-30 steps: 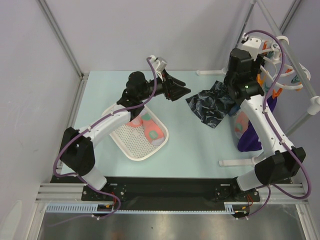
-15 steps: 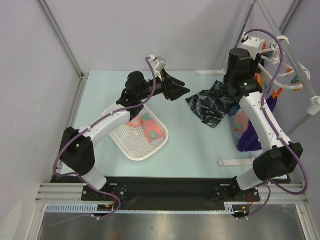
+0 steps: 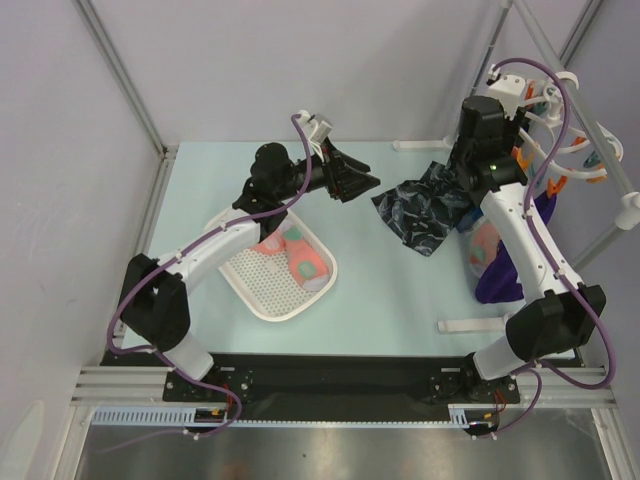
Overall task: Clip the socks to the hanger
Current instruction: Open the clamp at the hanger.
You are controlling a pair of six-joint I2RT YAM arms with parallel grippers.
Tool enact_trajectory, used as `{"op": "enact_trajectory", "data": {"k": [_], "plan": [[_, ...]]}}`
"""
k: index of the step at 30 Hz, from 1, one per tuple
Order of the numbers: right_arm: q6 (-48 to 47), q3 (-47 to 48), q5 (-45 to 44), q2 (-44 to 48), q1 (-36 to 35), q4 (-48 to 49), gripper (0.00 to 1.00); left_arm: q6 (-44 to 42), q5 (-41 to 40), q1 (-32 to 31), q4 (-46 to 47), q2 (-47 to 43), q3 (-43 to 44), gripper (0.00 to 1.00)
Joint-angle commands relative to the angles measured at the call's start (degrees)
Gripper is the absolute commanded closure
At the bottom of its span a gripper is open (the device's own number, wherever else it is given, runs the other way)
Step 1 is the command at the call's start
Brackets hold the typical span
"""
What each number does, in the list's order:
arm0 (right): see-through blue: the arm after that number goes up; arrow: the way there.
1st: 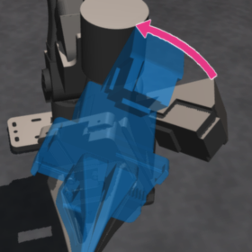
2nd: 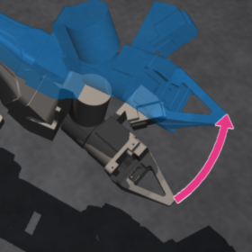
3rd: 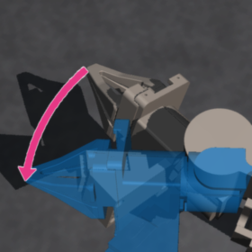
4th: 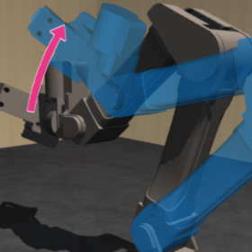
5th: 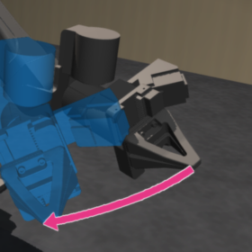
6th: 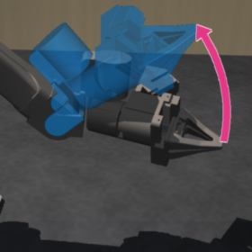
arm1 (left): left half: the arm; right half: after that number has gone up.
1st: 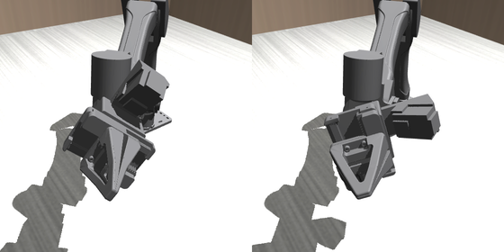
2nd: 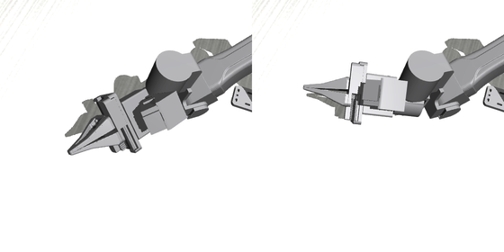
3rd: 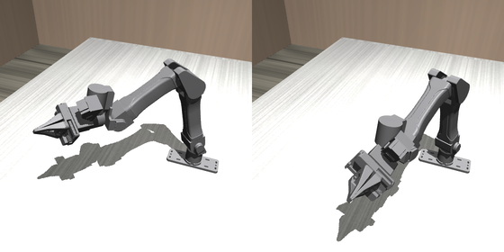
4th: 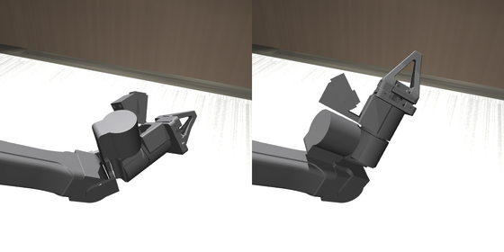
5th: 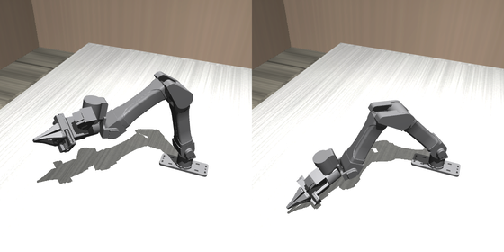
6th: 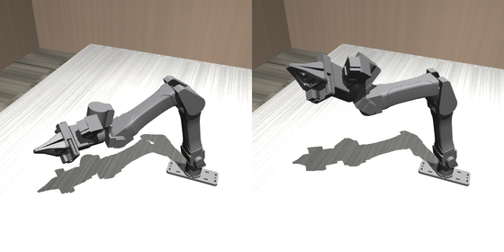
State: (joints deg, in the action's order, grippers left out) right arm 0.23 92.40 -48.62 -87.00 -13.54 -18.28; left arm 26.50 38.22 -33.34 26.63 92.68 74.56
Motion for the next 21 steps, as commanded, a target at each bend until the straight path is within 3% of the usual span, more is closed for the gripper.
{"op": "enact_trajectory", "data": {"k": [1,21], "plan": [[-0.1,2.6,-1.3,0.2,0.4,1.7,0.45,0.5,1.7,0.5,3.3,0.2,-0.3,0.36],[-7.7,-2.0,0.2,-0.4,1.1,8.3,0.43,1.9,2.7,1.0,5.0,0.7,-0.7,0.36]]}}
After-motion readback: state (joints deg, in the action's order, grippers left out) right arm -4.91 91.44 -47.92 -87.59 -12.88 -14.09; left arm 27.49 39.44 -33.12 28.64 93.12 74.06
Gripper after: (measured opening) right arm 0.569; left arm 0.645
